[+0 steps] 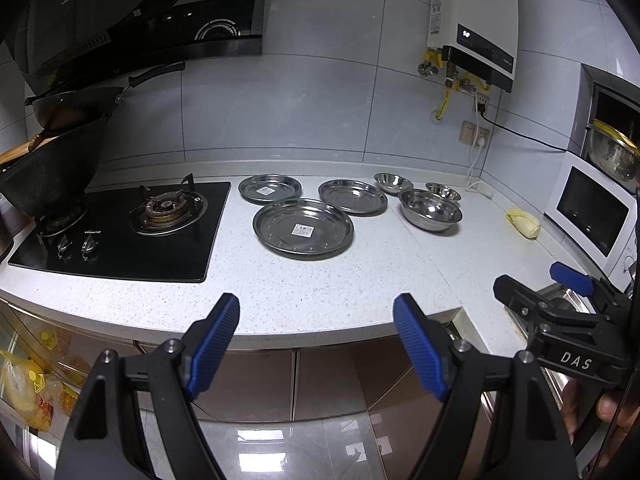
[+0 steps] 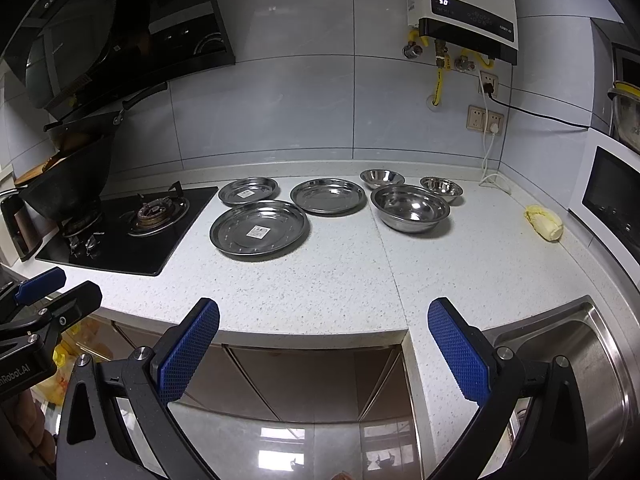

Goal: Organize plates and bowls

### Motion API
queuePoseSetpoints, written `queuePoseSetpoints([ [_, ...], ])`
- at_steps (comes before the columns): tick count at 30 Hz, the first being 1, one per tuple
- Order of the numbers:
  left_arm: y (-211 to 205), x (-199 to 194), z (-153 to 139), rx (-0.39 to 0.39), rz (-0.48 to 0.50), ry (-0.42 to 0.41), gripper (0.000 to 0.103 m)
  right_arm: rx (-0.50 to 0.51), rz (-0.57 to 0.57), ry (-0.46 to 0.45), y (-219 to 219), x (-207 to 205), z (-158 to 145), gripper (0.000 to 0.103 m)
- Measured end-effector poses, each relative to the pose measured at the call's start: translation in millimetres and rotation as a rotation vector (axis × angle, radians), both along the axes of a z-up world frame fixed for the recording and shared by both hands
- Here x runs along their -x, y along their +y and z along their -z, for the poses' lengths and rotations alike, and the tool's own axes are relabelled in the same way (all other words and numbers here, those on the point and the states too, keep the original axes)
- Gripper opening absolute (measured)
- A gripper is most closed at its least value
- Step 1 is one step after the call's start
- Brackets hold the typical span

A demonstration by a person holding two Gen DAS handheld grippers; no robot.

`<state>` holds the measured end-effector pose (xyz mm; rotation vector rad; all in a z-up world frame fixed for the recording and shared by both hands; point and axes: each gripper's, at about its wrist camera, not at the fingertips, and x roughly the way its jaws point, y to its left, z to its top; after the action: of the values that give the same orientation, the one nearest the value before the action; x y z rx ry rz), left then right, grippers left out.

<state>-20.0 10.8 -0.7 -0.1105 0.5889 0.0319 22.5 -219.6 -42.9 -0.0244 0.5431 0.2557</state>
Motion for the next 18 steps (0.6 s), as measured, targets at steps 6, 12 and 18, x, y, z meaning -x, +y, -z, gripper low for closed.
queuePoseSetpoints([
  [6,0.5,2.1,0.0,0.002,0.0,0.002,0.079,-0.001,0.002,-0.001,-0.5,1.3,0.4,0.102],
  [12,0.0,5.8,-0.2,0.004,0.002,0.005,0.079,-0.003,0.004,0.001,-1.4,3.8,1.8,0.102],
  [18,0.0,6.0,-0.7,0.004,0.001,0.006,0.079,-0.003,0.003,0.001,-1.5,4.1,1.6,0.102],
])
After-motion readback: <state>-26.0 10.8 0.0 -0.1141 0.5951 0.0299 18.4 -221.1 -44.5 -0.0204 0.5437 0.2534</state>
